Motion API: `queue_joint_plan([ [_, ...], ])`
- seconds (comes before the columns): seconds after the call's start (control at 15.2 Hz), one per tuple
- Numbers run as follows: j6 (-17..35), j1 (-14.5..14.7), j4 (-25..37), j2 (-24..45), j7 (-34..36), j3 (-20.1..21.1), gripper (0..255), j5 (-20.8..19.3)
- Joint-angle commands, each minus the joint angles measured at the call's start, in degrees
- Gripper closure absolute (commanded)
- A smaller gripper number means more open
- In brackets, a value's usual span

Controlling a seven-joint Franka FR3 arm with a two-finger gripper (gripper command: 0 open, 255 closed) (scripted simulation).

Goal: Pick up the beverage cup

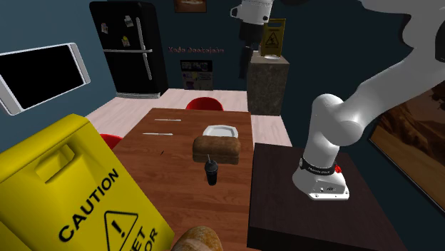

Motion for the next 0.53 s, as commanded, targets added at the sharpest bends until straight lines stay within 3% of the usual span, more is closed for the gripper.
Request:
queue_joint_plan([
  [0.0, 0.0, 0.0, 0.0, 0.0, 0.0, 0.0, 0, 0.0],
  [0.46, 12.2, 3.2, -9.0, 4.9, -12.7, -5.6, 0, -2.6],
])
